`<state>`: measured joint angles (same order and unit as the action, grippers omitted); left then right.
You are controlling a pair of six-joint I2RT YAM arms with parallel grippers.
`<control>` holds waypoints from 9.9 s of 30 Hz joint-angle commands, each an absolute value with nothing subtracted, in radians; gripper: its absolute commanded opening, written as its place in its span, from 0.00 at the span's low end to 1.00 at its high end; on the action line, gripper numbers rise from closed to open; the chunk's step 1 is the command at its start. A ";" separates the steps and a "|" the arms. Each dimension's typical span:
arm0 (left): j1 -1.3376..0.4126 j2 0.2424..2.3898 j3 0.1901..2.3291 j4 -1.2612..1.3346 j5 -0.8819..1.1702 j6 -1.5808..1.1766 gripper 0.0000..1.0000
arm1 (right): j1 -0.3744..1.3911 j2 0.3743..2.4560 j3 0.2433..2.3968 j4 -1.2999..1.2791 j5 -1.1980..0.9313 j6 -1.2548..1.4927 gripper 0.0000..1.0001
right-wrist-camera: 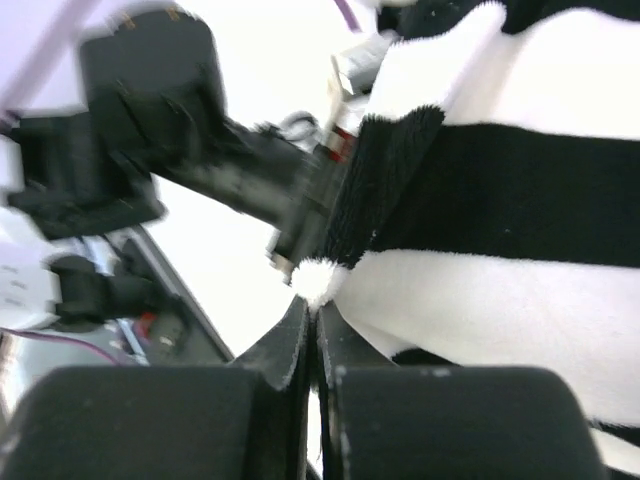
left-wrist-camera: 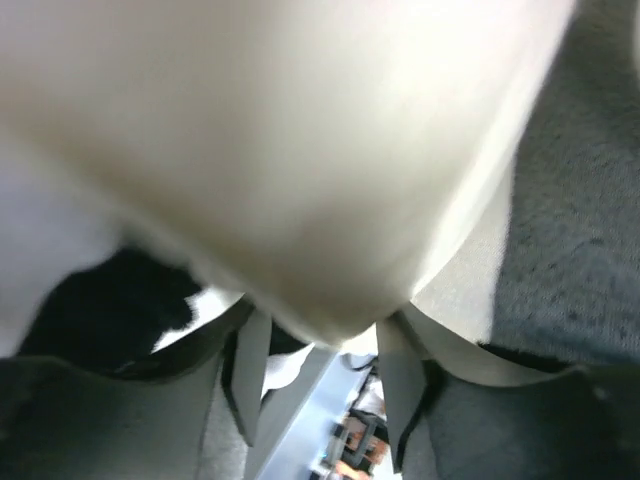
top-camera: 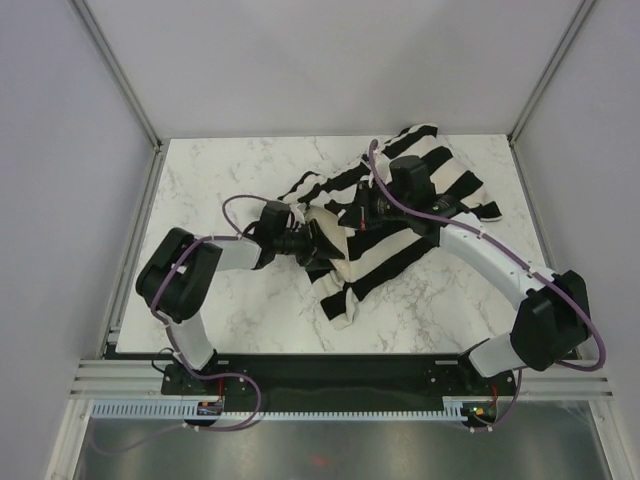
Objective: Put the pillow into the pillowcase
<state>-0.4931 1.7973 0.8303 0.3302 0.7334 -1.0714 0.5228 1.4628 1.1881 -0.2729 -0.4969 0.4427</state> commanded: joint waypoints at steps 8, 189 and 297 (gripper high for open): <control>-0.267 1.424 0.724 -0.080 0.946 -0.603 0.55 | 0.587 1.646 1.323 -0.431 -0.376 0.138 0.30; -0.305 1.572 1.115 -0.469 0.385 -0.265 0.03 | 0.653 1.965 1.262 -0.673 -0.667 -0.215 0.00; -0.413 1.312 0.813 -0.233 0.874 -0.862 0.02 | 0.678 1.784 1.105 -0.049 -0.396 0.665 0.13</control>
<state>-0.4095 1.3338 0.8165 -0.2935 0.7109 -0.8104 0.6918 1.8648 1.1297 -0.0055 -0.3370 0.7109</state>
